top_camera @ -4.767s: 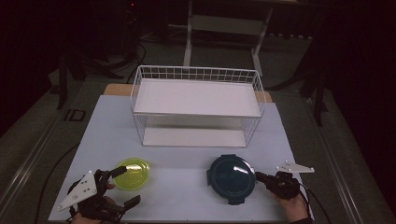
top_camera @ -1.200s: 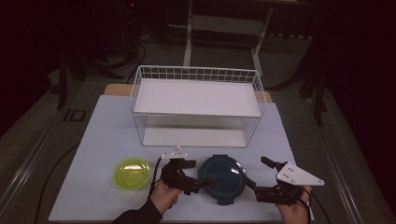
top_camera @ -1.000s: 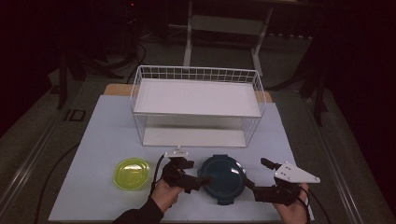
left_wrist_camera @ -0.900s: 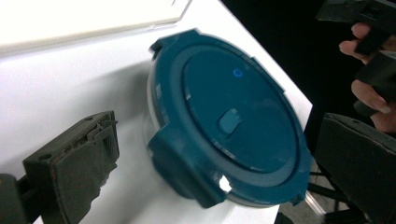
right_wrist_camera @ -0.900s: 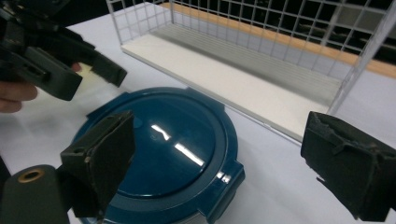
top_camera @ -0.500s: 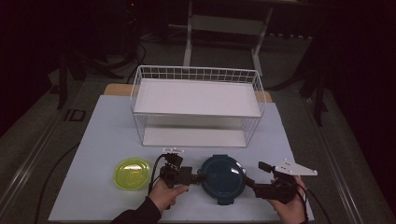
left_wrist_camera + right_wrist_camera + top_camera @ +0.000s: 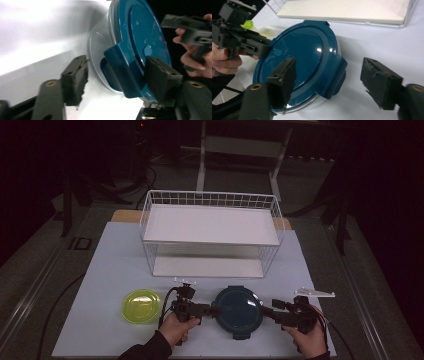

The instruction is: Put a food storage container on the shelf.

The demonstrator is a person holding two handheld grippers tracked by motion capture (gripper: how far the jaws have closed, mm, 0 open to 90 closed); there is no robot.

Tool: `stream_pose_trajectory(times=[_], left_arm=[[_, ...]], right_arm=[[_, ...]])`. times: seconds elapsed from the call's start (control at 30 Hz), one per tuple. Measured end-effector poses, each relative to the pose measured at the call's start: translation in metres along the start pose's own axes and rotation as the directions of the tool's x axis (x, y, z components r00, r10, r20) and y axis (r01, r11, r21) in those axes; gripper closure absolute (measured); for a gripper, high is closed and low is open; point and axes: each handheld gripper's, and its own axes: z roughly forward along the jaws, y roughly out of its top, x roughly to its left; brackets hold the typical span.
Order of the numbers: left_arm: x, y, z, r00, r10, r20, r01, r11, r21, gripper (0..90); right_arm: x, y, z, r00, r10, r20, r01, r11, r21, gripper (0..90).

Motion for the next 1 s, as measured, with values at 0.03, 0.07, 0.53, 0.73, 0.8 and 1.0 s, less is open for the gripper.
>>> stream_pose_trajectory(times=[0.03,0.07,0.53,0.73,0.8,1.0], left_arm=[[0.000,0.000,0.000,0.9999,-0.009,0.007,0.009,1.0000,-0.002,38.7],[0.000,0.000,-0.001,0.9999,-0.011,0.012,0.011,0.9999,0.000,41.1],[0.010,0.000,0.001,0.9893,-0.121,0.081,0.119,0.9923,0.034,43.0],[0.014,0.000,0.004,0.9762,-0.169,0.136,0.162,0.9848,0.063,48.6],[0.014,0.000,0.004,0.9754,-0.168,0.143,0.160,0.9851,0.063,49.9],[0.017,0.001,0.005,0.9723,-0.167,0.164,0.156,0.9847,0.079,50.5]], right_arm=[[-0.001,0.000,0.001,0.9999,0.011,-0.008,-0.011,1.000,0.015,33.0],[-0.002,0.001,0.002,0.9997,0.025,-0.008,-0.025,0.999,0.026,34.6],[-0.022,0.000,0.020,0.9666,0.238,-0.096,-0.219,0.961,0.170,40.3],[-0.029,-0.001,0.025,0.9346,0.331,-0.129,-0.300,0.930,0.212,43.2],[-0.031,-0.001,0.025,0.9249,0.354,-0.138,-0.320,0.921,0.221,44.0],[-0.044,-0.005,0.030,0.8292,0.515,-0.218,-0.447,0.845,0.293,52.1]])
